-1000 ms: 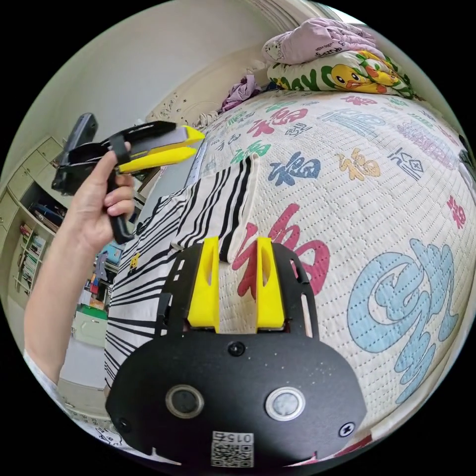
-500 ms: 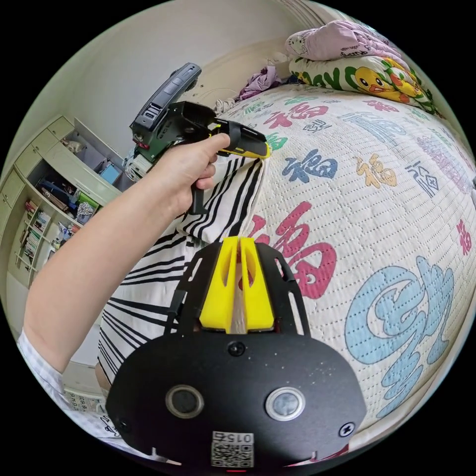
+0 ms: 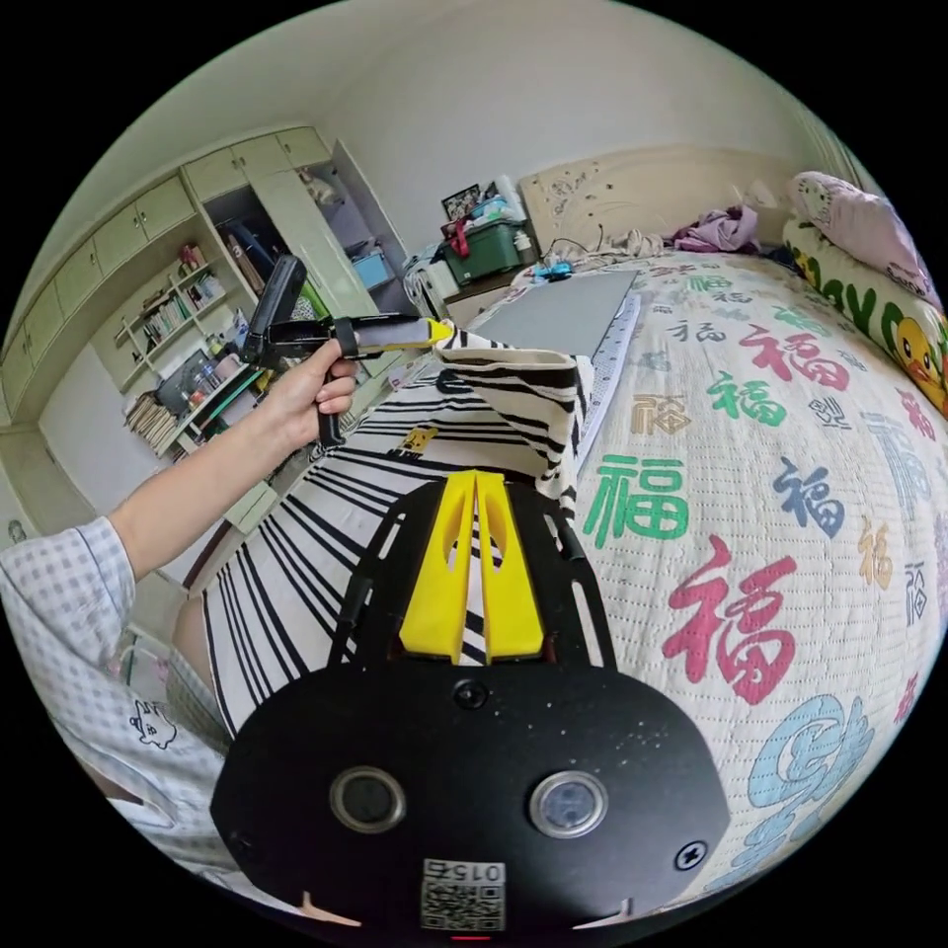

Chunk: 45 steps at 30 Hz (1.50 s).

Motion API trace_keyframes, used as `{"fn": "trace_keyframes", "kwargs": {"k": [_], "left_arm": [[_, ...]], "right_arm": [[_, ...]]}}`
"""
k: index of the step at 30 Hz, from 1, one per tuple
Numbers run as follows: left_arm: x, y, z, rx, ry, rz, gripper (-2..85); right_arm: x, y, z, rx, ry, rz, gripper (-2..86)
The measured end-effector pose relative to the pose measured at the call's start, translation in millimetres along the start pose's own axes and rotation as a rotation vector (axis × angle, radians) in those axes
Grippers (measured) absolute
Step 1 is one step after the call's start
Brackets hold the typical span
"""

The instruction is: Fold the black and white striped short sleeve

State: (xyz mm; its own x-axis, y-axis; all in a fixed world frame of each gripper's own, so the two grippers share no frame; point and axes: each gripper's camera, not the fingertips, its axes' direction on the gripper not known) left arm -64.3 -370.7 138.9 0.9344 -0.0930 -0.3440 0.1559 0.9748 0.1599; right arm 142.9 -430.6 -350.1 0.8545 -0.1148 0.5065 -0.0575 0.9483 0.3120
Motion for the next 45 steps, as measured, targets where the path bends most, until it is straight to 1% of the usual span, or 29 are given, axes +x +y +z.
{"fn": "trace_keyframes", "kwargs": {"k": [2, 3, 4, 7, 8, 10, 11, 12, 13, 15, 18, 20, 22, 23, 24, 26, 29, 31, 33, 35, 37, 38, 40, 42, 45], "left_arm": [[-23.1, 21.1, 2.3, -0.016, 0.008, -0.041, -0.4], [-34.6, 34.1, 5.7, -0.027, 0.008, -0.054, -0.5], [-39.7, 39.9, 8.0, -0.034, 0.009, -0.059, -0.5], [-62.0, 61.5, 20.0, -0.071, 0.016, -0.097, -0.5], [-69.4, 66.3, 22.7, -0.075, 0.020, -0.110, -0.5], [-77.9, 69.7, 24.9, -0.078, 0.028, -0.120, -0.5], [-81.5, 69.9, 25.6, -0.082, 0.028, -0.118, -0.5], [-83.5, 69.1, 26.3, -0.090, 0.022, -0.108, -0.5], [-84.2, 68.6, 26.7, -0.095, 0.017, -0.102, -0.5], [-85.1, 67.1, 28.9, -0.115, 0.001, -0.073, -0.5], [-87.2, 66.6, 33.8, -0.143, -0.023, -0.042, -0.3], [-90.2, 66.8, 35.6, -0.155, -0.028, -0.029, -0.1], [-95.9, 66.6, 34.0, -0.187, -0.022, -0.006, 0.4], [-102.9, 65.9, 29.2, -0.212, -0.051, -0.013, 0.9], [-109.9, 62.9, 20.7, -0.212, -0.079, -0.020, 1.7], [-114.6, 50.9, 7.9, -0.176, -0.098, -0.017, 2.8], [-102.0, 14.6, 12.5, -0.139, -0.071, 0.021, 4.6], [-91.7, -11.8, 35.8, -0.171, -0.008, 0.029, 6.7], [-85.4, -42.5, 74.5, -0.197, 0.073, -0.013, 9.1], [-84.1, -59.0, 102.2, -0.191, 0.101, -0.052, 9.8], [-83.0, -71.2, 128.2, -0.201, 0.084, -0.078, 10.1], [-81.4, -77.2, 142.7, -0.211, 0.071, -0.084, 10.2], [-77.1, -84.1, 158.7, -0.219, 0.050, -0.072, 9.8], [-69.0, -89.6, 172.8, -0.230, 0.008, -0.028, 6.2], [-59.9, -96.3, 182.1, -0.238, -0.040, 0.023, 2.2]], "right_arm": [[-0.3, 9.0, 10.8, 0.020, 0.028, -0.011, 0.6], [-0.6, 15.1, 21.8, 0.028, 0.065, -0.018, 3.2], [-2.6, 19.8, 38.5, -0.003, 0.081, -0.042, 7.9], [-13.5, 30.8, 91.4, -0.127, 0.082, -0.121, 11.1], [-16.4, 33.4, 102.9, -0.157, 0.090, -0.138, 11.4], [-27.8, 45.0, 141.5, -0.256, 0.185, -0.201, 10.4], [-29.9, 47.7, 144.6, -0.248, 0.209, -0.210, 9.6], [-30.4, 52.6, 149.1, -0.251, 0.217, -0.228, 6.7], [-24.3, 56.3, 153.3, -0.267, 0.195, -0.216, 2.4], [-8.7, 61.3, 156.6, -0.279, 0.141, -0.177, 1.2], [17.3, 71.0, 152.8, -0.243, 0.022, -0.124, 1.2], [36.0, 77.4, 150.3, -0.231, -0.079, -0.090, 3.3], [50.3, 81.9, 147.4, -0.208, -0.041, -0.058, 5.2], [54.7, 82.7, 146.7, -0.202, -0.011, -0.052, 5.6], [61.5, 81.8, 147.4, -0.203, 0.042, -0.053, 6.5], [63.5, 70.7, 160.8, -0.265, 0.144, -0.132, 8.7], [64.3, 69.4, 186.9, -0.327, 0.266, -0.205, 10.3], [67.5, 77.5, 213.4, -0.350, 0.270, -0.256, 11.1], [71.9, 88.0, 228.1, -0.309, 0.257, -0.266, 11.2], [79.4, 99.9, 241.8, -0.239, 0.273, -0.279, 10.6], [89.6, 103.7, 264.7, -0.299, 0.275, -0.295, 9.7], [91.2, 104.5, 266.9, -0.296, 0.273, -0.299, 9.7], [99.0, 109.4, 272.7, -0.270, 0.277, -0.302, 9.4], [105.6, 111.7, 275.0, -0.254, 0.286, -0.294, 8.2], [111.6, 116.8, 277.2, -0.227, 0.301, -0.315, 4.1]]}}
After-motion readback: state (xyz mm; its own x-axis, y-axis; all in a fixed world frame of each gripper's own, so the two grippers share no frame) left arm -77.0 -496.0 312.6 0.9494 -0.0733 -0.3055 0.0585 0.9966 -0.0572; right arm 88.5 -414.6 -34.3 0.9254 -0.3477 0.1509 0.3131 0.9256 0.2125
